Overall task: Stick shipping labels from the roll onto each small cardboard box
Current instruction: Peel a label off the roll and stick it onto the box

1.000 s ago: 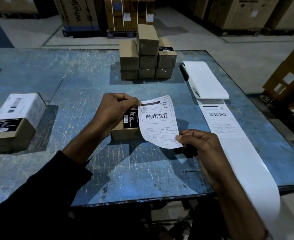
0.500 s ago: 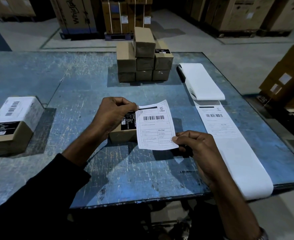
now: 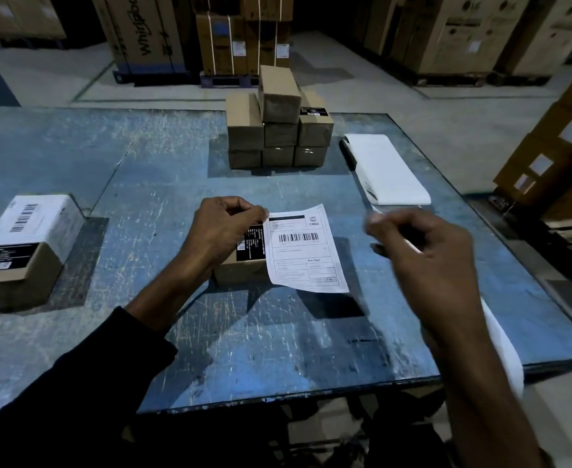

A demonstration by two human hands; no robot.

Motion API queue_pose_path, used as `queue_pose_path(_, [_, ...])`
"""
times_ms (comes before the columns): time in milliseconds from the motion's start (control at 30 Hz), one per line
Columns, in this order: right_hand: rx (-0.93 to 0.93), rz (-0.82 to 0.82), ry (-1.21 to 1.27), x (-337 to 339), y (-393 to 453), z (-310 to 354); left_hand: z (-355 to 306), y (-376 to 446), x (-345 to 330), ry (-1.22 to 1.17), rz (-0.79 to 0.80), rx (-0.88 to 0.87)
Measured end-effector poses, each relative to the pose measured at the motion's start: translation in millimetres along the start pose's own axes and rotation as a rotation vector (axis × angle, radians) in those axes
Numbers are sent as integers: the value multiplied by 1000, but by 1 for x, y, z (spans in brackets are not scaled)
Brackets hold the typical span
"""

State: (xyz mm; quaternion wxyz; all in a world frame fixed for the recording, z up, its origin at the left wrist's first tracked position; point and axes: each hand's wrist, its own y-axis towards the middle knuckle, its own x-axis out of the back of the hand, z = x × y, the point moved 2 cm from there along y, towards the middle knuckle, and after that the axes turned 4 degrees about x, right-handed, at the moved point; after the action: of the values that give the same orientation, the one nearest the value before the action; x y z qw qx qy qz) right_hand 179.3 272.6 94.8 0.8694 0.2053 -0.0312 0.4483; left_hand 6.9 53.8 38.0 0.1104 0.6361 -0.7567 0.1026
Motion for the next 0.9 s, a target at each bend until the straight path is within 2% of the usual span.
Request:
queue_pose_path(67, [138, 219, -159, -29, -3, 24, -1, 0, 0, 16, -10, -2])
queue_pose_path(167, [228, 630, -532, -74, -15, 28, -1, 2, 2, 35, -9, -30])
queue_pose_path(267, [253, 828, -732, -96, -21, 9, 1, 4, 2, 37, -1, -33])
queue_pose_path(367, [258, 843, -792, -87, -19, -8, 2, 3, 0, 52, -5, -23])
queue_pose_path(533, [137, 772, -922, -51, -6, -27, 1, 1, -1, 23, -10, 6])
queue_pose_path(633, [41, 666, -883, -34, 1, -11, 0, 0, -2, 48, -26, 14])
queue_pose_path(700, [77, 618, -828, -38, 0, 8, 1, 0, -1, 67, -46, 19])
queue_pose_path(800, [182, 731, -738, -74, -11, 24, 1, 2, 2, 63, -54, 2])
queue_pose_path(900, [227, 848, -715, -107, -22, 10, 3, 5, 2, 10, -98, 32])
